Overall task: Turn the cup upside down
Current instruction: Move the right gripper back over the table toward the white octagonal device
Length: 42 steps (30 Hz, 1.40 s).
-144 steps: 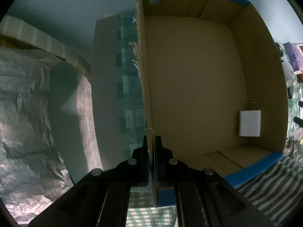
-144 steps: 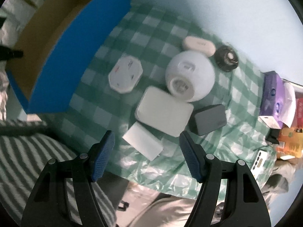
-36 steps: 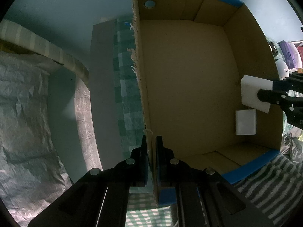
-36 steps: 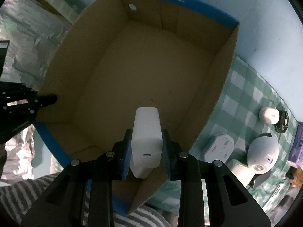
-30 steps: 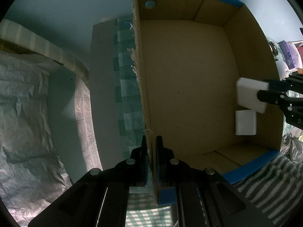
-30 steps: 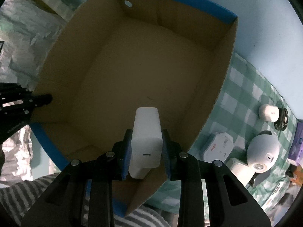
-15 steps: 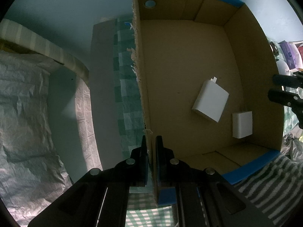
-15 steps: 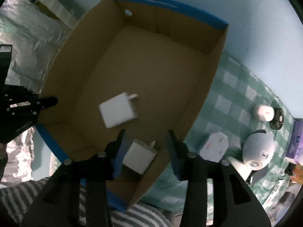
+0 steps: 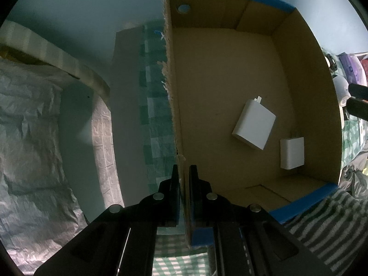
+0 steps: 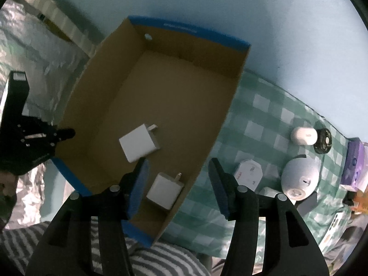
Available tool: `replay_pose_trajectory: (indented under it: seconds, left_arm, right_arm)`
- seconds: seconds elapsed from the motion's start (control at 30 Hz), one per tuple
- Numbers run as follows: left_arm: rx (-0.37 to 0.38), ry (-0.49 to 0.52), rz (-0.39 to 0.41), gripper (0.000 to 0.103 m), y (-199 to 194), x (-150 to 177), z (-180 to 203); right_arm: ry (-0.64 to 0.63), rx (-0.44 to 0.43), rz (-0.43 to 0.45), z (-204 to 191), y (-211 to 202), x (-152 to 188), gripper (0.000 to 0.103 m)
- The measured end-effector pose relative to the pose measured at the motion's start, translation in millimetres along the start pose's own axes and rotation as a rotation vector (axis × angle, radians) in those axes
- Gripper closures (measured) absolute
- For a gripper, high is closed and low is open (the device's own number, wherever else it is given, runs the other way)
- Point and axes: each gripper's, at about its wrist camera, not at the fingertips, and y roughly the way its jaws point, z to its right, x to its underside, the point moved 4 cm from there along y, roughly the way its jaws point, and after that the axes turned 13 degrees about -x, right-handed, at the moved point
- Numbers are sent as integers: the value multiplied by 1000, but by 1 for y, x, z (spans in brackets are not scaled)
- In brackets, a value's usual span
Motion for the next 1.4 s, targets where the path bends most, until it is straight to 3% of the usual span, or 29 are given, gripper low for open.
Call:
replay_pose_trajectory:
  seconds: [0.4, 0.8, 1.07, 1.4]
  left_arm:
    - [-1, -1, 6, 96, -1, 1, 0]
    - [8, -14, 16, 96, -3, 0, -2]
    - [14, -23, 20, 94, -4, -1, -3]
    - [33, -33, 32, 80, -10, 0, 1]
  right_arm:
    - [61, 20, 68, 13, -32, 4, 39]
    - [208, 40, 101, 61, -45, 20, 35]
    - [307, 71, 59, 106, -21, 37, 34]
    - [389, 47, -5, 133, 26, 51, 34]
